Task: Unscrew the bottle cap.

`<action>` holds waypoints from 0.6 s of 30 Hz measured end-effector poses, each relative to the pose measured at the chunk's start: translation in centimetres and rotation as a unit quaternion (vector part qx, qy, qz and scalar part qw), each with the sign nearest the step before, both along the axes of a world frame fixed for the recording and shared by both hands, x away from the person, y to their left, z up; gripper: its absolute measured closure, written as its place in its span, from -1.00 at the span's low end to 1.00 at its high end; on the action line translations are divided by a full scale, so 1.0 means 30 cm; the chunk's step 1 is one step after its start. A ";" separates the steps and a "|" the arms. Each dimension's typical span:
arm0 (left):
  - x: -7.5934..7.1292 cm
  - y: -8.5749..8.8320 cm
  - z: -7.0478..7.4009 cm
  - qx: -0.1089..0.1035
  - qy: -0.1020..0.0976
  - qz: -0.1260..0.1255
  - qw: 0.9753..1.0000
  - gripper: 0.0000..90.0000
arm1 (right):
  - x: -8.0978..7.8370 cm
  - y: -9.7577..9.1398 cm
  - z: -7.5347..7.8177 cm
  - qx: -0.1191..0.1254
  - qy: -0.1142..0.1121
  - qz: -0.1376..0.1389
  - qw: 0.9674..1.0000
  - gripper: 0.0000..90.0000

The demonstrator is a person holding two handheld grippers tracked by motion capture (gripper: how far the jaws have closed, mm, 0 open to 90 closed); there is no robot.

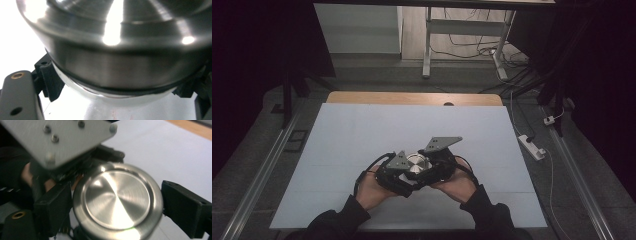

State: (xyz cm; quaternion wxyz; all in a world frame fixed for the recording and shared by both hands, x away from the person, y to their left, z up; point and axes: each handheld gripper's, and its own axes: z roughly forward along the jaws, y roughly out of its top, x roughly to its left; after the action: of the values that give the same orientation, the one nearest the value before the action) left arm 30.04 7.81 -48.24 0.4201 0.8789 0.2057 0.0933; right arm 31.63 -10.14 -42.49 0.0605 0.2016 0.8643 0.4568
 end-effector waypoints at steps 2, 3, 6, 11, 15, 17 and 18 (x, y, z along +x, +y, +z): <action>-0.003 -0.005 -0.002 0.001 0.000 0.005 1.000 -0.65 | -0.002 0.002 -0.002 -0.003 -0.008 -0.002 1.000 -0.59; -0.002 -0.004 -0.002 0.000 0.001 0.003 1.000 -0.65 | 0.001 -0.001 -0.004 0.001 -0.004 -0.002 1.000 -0.58; 0.003 -0.002 0.000 -0.004 0.005 -0.011 1.000 -0.65 | 0.006 -0.007 -0.004 0.004 0.000 0.007 1.000 -0.58; 0.003 0.009 0.005 -0.019 0.014 -0.084 0.996 -0.65 | 0.022 -0.029 0.006 0.010 0.012 0.092 0.996 -0.57; -0.002 0.002 0.008 -0.016 0.011 -0.096 0.995 -0.65 | 0.035 -0.047 0.006 0.016 0.016 0.147 0.989 -0.58; -0.001 -0.001 0.007 -0.018 0.012 -0.087 0.996 -0.65 | 0.032 -0.052 0.010 0.014 0.003 0.126 0.992 -0.84; 0.001 0.001 0.006 -0.018 0.012 -0.080 0.997 -0.65 | 0.031 -0.054 0.014 0.012 0.003 0.113 0.993 -0.90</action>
State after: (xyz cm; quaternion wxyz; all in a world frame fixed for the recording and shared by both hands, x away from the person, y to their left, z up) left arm 30.06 7.83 -48.06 0.4398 0.8857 0.1415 0.0449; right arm 32.56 -11.75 -42.06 0.0037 0.1041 0.8763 0.4704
